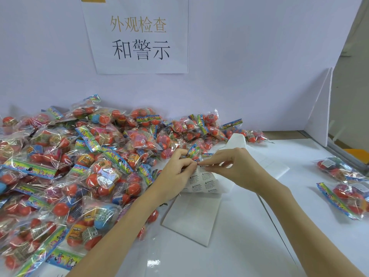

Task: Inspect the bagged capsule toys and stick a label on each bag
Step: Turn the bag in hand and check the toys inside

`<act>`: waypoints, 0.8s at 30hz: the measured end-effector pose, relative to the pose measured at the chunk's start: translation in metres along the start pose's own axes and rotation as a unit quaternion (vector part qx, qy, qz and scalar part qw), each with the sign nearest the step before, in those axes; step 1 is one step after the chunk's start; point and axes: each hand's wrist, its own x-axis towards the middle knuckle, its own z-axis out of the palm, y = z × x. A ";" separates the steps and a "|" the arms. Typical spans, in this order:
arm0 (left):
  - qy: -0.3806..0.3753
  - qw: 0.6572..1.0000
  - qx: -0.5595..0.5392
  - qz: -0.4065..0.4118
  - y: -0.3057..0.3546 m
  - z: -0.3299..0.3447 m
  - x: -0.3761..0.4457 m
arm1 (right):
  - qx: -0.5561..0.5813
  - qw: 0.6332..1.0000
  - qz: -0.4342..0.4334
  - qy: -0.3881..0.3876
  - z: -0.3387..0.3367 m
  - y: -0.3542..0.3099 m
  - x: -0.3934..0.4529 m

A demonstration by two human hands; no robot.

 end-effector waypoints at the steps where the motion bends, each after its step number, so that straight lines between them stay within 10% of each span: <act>1: 0.000 1.000 0.001 -0.001 0.000 0.000 0.000 | -0.004 1.000 -0.003 -0.001 0.000 0.000 0.000; 18: 0.023 1.000 -0.002 -0.001 -0.006 -0.001 0.003 | 0.154 0.982 -0.034 0.103 0.001 -0.006 0.006; 24: 0.164 0.981 -0.073 0.075 -0.005 -0.005 -0.001 | 0.215 0.966 0.000 0.142 -0.006 -0.006 0.006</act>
